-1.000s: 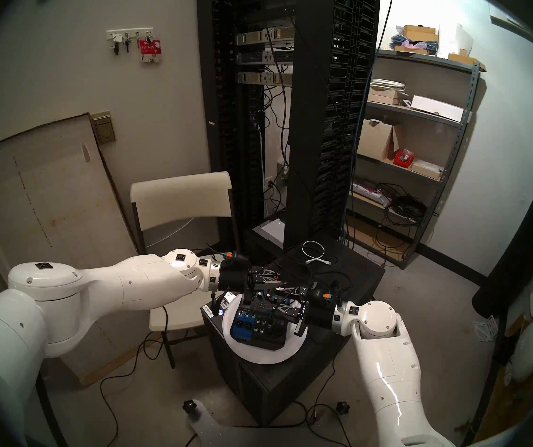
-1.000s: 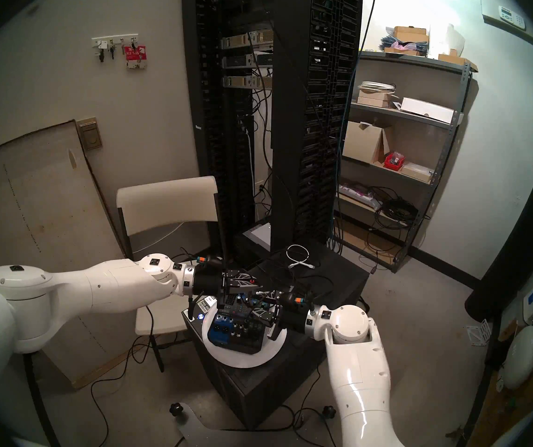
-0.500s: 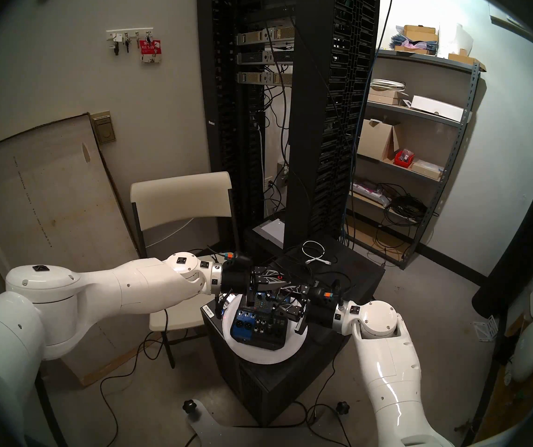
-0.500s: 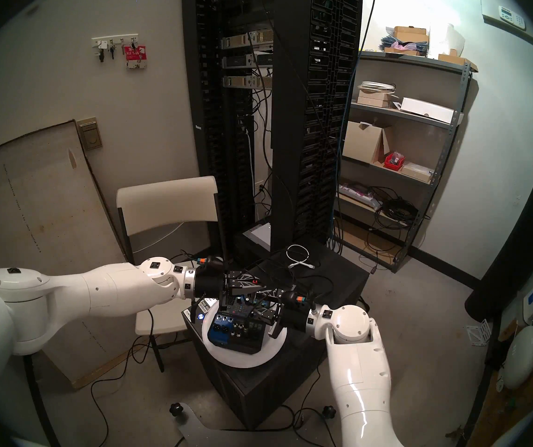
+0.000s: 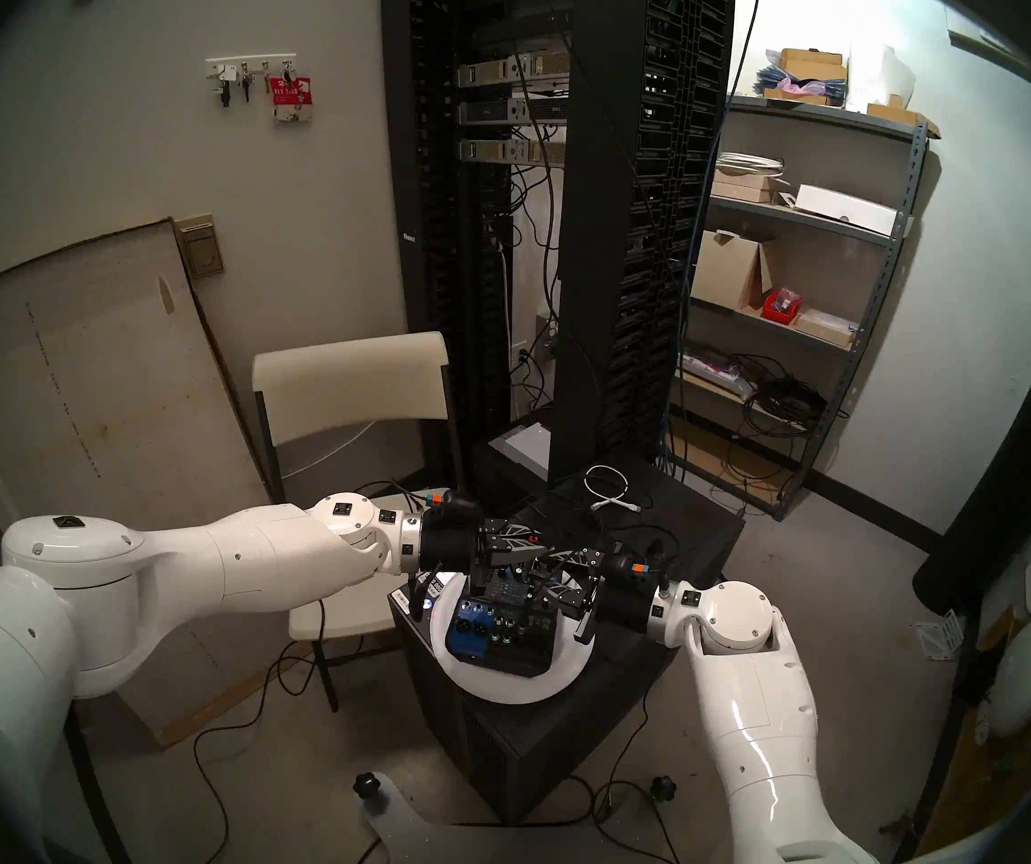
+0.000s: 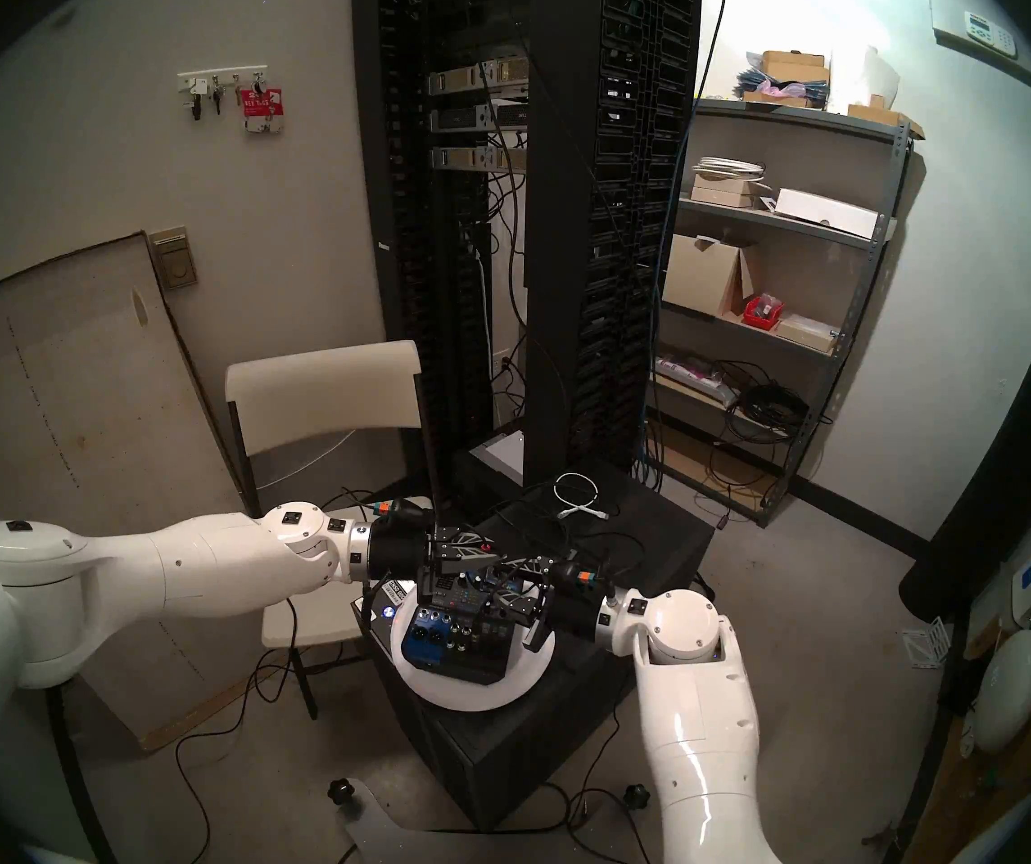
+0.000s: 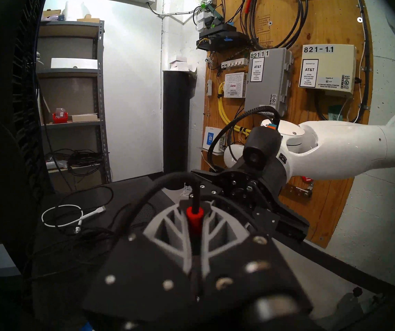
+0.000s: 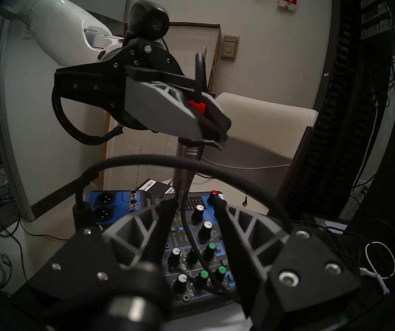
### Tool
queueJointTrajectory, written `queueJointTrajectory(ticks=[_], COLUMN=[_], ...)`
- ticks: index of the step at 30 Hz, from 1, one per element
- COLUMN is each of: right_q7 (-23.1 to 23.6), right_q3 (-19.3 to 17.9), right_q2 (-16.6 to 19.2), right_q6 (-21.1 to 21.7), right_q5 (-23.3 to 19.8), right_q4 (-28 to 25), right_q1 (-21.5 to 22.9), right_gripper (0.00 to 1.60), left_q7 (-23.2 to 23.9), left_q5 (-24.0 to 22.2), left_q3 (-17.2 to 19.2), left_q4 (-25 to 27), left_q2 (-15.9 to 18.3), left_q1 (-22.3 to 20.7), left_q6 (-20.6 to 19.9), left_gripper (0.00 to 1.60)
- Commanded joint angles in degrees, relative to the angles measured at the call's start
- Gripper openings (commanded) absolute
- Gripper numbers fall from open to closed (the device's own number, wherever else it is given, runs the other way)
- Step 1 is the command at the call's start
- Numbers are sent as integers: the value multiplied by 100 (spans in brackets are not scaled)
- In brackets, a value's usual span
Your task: Insert aux cable
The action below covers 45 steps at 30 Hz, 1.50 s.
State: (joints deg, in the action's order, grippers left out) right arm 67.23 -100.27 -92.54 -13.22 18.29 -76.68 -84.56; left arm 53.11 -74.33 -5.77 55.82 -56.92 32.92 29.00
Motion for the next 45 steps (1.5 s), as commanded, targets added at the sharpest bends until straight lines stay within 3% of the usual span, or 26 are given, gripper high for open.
queueJointTrajectory(ticks=[1, 20, 34, 38, 40, 41, 45], right_q7=[54, 89, 90, 89, 92, 90, 101], right_q3=[26, 0, 0, -2, -5, -3, -3], right_q2=[-60, -125, -130, -135, -137, -135, -133], right_q6=[-16, -17, -6, 5, 6, 7, 0], right_q5=[-81, -59, -47, -41, -41, -43, -48], right_q4=[-122, -170, -214, -232, -237, -239, -245], right_q1=[91, 98, 93, 88, 87, 86, 85], right_gripper=[97, 95, 75, 59, 43, 17, 0], left_q7=[17, 50, 37, 39, 34, 34, 67], left_q5=[-33, -30, -41, -24, -26, -26, -30], left_q3=[52, 39, 28, 15, 11, 10, -2], left_q4=[66, -49, -73, -83, -83, -85, -102], left_q2=[-49, -162, -155, -155, -155, -155, -165], left_q1=[-36, 19, 77, 75, 78, 78, 84], left_q6=[22, 3, 12, 14, 16, 16, 0], left_gripper=[0, 0, 0, 0, 0, 0, 0])
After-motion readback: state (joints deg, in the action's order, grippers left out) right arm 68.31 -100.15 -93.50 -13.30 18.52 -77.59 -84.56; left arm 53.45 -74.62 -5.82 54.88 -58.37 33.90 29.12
